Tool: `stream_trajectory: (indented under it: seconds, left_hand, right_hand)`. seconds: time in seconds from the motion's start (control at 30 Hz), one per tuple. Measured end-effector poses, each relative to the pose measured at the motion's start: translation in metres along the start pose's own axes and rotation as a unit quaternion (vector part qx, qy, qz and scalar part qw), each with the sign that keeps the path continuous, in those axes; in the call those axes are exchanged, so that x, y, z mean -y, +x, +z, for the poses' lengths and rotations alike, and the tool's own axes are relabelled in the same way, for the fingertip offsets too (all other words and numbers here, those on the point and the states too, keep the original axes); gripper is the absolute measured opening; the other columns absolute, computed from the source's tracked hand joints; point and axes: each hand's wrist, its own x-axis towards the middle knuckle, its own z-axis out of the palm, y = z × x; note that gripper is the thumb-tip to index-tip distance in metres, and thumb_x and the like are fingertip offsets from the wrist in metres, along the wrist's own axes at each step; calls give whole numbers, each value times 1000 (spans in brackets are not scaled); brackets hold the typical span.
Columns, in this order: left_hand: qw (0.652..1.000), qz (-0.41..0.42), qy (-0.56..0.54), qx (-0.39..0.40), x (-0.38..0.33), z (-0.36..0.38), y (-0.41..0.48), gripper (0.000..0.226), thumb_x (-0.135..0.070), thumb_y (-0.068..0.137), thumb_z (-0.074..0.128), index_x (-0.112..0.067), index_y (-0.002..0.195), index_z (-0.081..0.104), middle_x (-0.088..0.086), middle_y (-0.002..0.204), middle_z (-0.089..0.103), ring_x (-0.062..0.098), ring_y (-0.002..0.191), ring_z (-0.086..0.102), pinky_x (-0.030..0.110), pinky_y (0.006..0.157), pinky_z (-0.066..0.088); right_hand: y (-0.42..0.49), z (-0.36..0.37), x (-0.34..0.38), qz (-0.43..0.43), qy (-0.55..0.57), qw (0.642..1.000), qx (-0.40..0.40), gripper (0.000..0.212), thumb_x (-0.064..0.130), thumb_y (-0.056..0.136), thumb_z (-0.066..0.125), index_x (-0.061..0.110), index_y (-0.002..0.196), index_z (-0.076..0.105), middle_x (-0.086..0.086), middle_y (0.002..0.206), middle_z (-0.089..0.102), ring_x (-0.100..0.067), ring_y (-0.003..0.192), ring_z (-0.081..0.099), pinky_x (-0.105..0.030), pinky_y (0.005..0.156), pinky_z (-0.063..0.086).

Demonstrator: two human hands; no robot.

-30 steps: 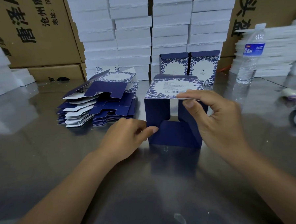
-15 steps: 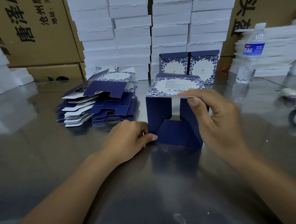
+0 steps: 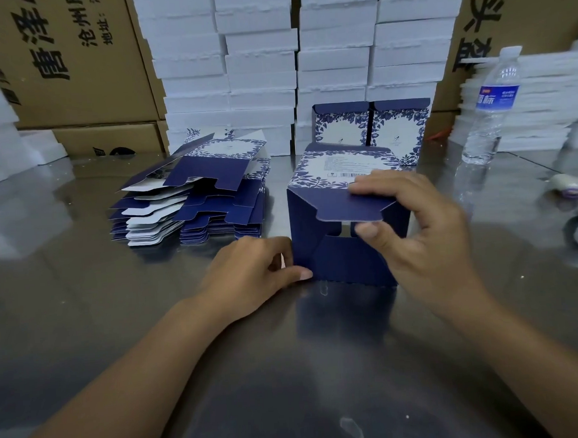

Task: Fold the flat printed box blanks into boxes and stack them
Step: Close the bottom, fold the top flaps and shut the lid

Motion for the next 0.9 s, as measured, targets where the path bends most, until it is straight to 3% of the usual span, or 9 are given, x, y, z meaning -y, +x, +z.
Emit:
stream_trajectory:
  seconds: [0.07,0.13,0.27,0.37,0.5,0.57,0.67,0.8,0.9]
  left_hand:
    - [999,-22,-29,-32,-2,-2,0,67,-80,63,47,-24,98,55,-9,77,63,8,70,56,33,60,45]
    - [989,-24,-128,-75,-3,-3,0,77,-82,62,50,-25,114,45,-11,94,63,9,80,60,43,71,50]
    - [967,40,-226,-108,-6,-4,0,87,-63,70,60,-34,141,20,-11,128,49,9,112,54,45,94,46]
    - [965,93,-230,-82,-9,-6,-2,98,-71,69,62,-46,146,6,-13,150,29,8,135,35,41,108,37]
    - [968,115,-209,-77,-11,-8,-3,103,-80,53,65,-58,138,9,-19,149,22,-1,136,28,21,106,30]
    - [971,111,-192,-94,-14,-9,-3,95,-71,55,68,-58,133,16,-18,145,26,-5,130,32,12,103,31]
    - [969,106,-179,-136,-20,-10,-4,58,-63,76,53,-52,127,28,-10,143,34,-1,129,34,16,104,31]
    - [957,90,-191,-201,-32,-16,-6,30,-49,88,50,-45,118,46,-11,145,37,-14,129,30,3,100,24]
    - [945,87,-218,-229,-43,-20,-6,21,-36,89,52,-39,109,57,-12,138,45,-8,129,37,7,102,27]
  right_hand:
    - [0,0,0,0,4,999,50,61,74,77,42,24,106,59,2,111,59,-18,110,54,-24,98,38]
    - [-2,2,2,17,16,997,77,62,77,77,37,28,107,60,3,117,58,-15,116,50,-20,100,34]
    - [-4,6,2,11,-18,1000,-1,23,36,89,58,18,97,68,6,104,62,-10,106,56,-25,94,41]
    - [-4,6,1,3,-48,998,-46,15,17,81,68,11,94,68,11,95,61,-12,95,58,-22,86,45]
    - [-2,1,-3,-3,-88,994,-63,27,16,78,72,10,104,65,8,100,57,-10,96,56,-16,86,42]
    - [-2,0,-6,34,-93,994,-52,44,23,79,73,14,119,58,7,115,49,-7,108,50,-17,91,41]
    - [-4,3,-9,83,-102,991,-23,46,34,82,66,17,124,57,3,124,51,-13,118,47,-18,99,36]
    - [-3,3,-10,46,-146,987,-39,33,32,81,66,14,108,68,-1,106,61,-18,106,51,-13,94,34]
    - [-3,2,-8,4,-158,986,-59,31,34,79,69,13,103,71,5,96,58,-16,96,50,-11,88,35]
